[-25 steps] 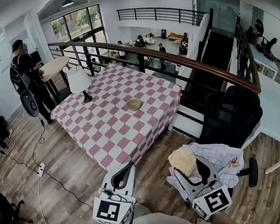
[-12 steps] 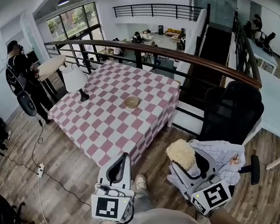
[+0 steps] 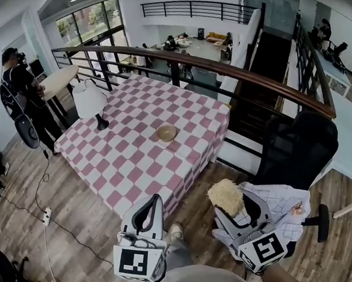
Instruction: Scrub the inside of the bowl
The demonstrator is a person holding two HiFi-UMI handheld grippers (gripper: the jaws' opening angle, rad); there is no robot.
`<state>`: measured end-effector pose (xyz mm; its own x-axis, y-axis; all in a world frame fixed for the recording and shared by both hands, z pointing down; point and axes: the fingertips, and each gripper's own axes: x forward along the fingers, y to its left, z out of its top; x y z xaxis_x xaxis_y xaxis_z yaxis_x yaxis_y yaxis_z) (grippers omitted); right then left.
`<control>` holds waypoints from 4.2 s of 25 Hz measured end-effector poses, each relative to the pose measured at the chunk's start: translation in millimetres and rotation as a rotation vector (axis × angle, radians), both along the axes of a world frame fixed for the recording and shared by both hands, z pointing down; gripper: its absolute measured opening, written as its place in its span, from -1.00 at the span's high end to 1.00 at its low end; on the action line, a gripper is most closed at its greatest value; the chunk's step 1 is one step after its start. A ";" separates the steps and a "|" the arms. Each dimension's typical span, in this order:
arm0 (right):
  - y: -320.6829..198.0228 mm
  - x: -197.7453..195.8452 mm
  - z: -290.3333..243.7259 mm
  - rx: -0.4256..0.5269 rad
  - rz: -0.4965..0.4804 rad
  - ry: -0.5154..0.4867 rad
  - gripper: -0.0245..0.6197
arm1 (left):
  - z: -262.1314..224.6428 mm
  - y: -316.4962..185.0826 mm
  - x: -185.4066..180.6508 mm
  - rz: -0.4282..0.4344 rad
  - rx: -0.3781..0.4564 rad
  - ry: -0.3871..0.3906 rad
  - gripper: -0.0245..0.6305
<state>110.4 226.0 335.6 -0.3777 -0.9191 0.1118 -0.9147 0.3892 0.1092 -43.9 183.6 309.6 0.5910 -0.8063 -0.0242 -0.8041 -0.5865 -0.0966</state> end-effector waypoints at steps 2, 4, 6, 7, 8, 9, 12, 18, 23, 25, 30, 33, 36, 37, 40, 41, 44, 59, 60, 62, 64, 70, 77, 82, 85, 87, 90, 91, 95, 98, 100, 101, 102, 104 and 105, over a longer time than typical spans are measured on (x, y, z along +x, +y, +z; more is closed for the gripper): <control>-32.0 -12.3 0.9 -0.013 0.000 0.003 0.11 | 2.5 -32.6 -13.7 -0.008 -0.008 0.001 0.88; -56.2 -20.1 3.0 -0.029 -0.004 0.002 0.11 | 6.6 -57.8 -22.4 -0.018 -0.018 0.001 0.88; -68.9 -17.7 8.0 -0.040 -0.010 0.002 0.11 | 13.4 -71.4 -19.8 -0.023 -0.031 -0.001 0.88; -76.5 -16.6 10.2 -0.042 -0.013 0.003 0.11 | 16.0 -79.2 -18.3 -0.024 -0.035 -0.001 0.88; -86.3 -17.2 11.9 -0.044 -0.015 0.006 0.11 | 17.5 -89.0 -18.4 -0.025 -0.037 -0.001 0.88; -97.3 -19.2 13.2 -0.048 -0.018 0.009 0.11 | 18.3 -100.0 -20.0 -0.028 -0.036 -0.002 0.88; -127.8 -26.9 18.0 -0.071 -0.028 0.017 0.11 | 24.4 -130.6 -25.7 -0.034 -0.048 -0.012 0.88; -188.8 -39.7 22.5 -0.104 -0.022 0.023 0.11 | 29.9 -191.3 -30.6 0.003 -0.078 -0.021 0.88; -235.9 -55.3 29.9 -0.135 -0.031 0.050 0.11 | 38.4 -231.8 -38.9 0.039 -0.113 -0.004 0.88; -253.5 -62.0 28.7 -0.129 -0.029 0.065 0.11 | 40.5 -245.2 -45.8 0.050 -0.103 -0.009 0.88; -286.8 -75.3 26.7 -0.133 -0.038 0.077 0.11 | 50.0 -270.5 -67.2 0.029 -0.158 -0.002 0.88; -299.5 -77.6 27.4 -0.130 -0.034 0.085 0.11 | 58.8 -281.3 -73.8 0.027 -0.186 -0.011 0.88; -309.4 -79.4 24.4 -0.114 -0.031 0.078 0.11 | 58.6 -288.6 -76.3 0.032 -0.180 -0.023 0.88; -312.1 -79.4 23.7 -0.111 -0.031 0.077 0.11 | 57.5 -290.4 -76.7 0.029 -0.172 -0.028 0.88; -319.1 -76.6 21.9 -0.109 -0.035 0.076 0.11 | 58.4 -295.7 -78.6 -0.009 -0.185 -0.052 0.88; -321.6 -74.9 21.5 -0.108 -0.038 0.076 0.11 | 60.3 -298.3 -78.1 -0.019 -0.202 -0.056 0.88; -327.7 -70.1 22.7 -0.119 -0.067 0.074 0.11 | 62.3 -305.8 -70.6 -0.015 -0.216 -0.048 0.88; -337.7 -42.4 47.4 -0.166 -0.129 0.055 0.11 | 68.8 -335.1 -50.6 -0.117 -0.230 -0.134 0.88; -339.4 -40.9 49.6 -0.170 -0.129 0.055 0.11 | 70.9 -338.1 -50.7 -0.119 -0.243 -0.135 0.88; -343.6 -38.0 54.4 -0.174 -0.128 0.053 0.11 | 72.0 -346.0 -53.1 -0.129 -0.272 -0.123 0.87; -349.1 -33.9 60.7 -0.176 -0.119 0.053 0.11 | 70.4 -356.0 -55.1 -0.137 -0.289 -0.110 0.87; -370.5 -27.6 81.9 -0.199 -0.112 0.050 0.11 | 84.1 -389.2 -45.2 -0.114 -0.324 -0.138 0.65; -402.8 -22.4 101.2 -0.209 -0.104 0.031 0.11 | 125.5 -425.8 -26.7 -0.078 -0.414 -0.172 0.65; -424.6 -18.7 119.3 -0.227 -0.094 0.024 0.11 | 157.2 -445.9 -7.8 -0.027 -0.480 -0.196 0.65; -439.3 -18.3 131.5 -0.236 -0.099 0.035 0.11 | 183.1 -455.5 3.9 0.011 -0.538 -0.208 0.65; -448.3 -17.5 141.3 -0.248 -0.098 0.038 0.11 | 204.1 -459.7 11.6 0.043 -0.587 -0.213 0.65; -460.6 -15.6 156.1 -0.270 -0.093 0.039 0.11 | 234.1 -467.3 20.1 0.068 -0.649 -0.221 0.63; -464.7 -15.7 159.9 -0.273 -0.098 0.043 0.11 | 243.4 -470.4 22.2 0.072 -0.669 -0.220 0.62; -477.7 -14.9 177.1 -0.291 -0.114 0.058 0.11 | 272.9 -481.6 28.9 0.081 -0.742 -0.203 0.58; -482.2 -10.6 195.5 -0.330 -0.100 0.050 0.11 | 294.8 -487.8 32.4 0.080 -0.776 -0.227 0.57; -484.7 -10.2 206.6 -0.351 -0.097 0.042 0.11 | 311.3 -490.5 34.0 0.078 -0.800 -0.249 0.57; -485.4 -10.6 211.9 -0.362 -0.095 0.037 0.11 | 319.5 -490.4 34.9 0.081 -0.817 -0.257 0.57; -485.9 -11.3 217.0 -0.374 -0.093 0.031 0.11 | 327.6 -489.8 35.9 0.085 -0.833 -0.264 0.57; -488.0 -12.1 225.7 -0.391 -0.089 0.015 0.11 | 343.5 -489.7 38.2 0.089 -0.862 -0.284 0.57; -489.4 -12.0 229.1 -0.396 -0.087 0.008 0.11 | 350.4 -490.8 39.5 0.085 -0.872 -0.294 0.57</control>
<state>98.4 -263.4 564.8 -0.4500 -0.7692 0.4537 -0.8762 0.4785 -0.0578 -4.4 -307.2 660.0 0.5353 -0.4222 0.7316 -0.7679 -0.6040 0.2133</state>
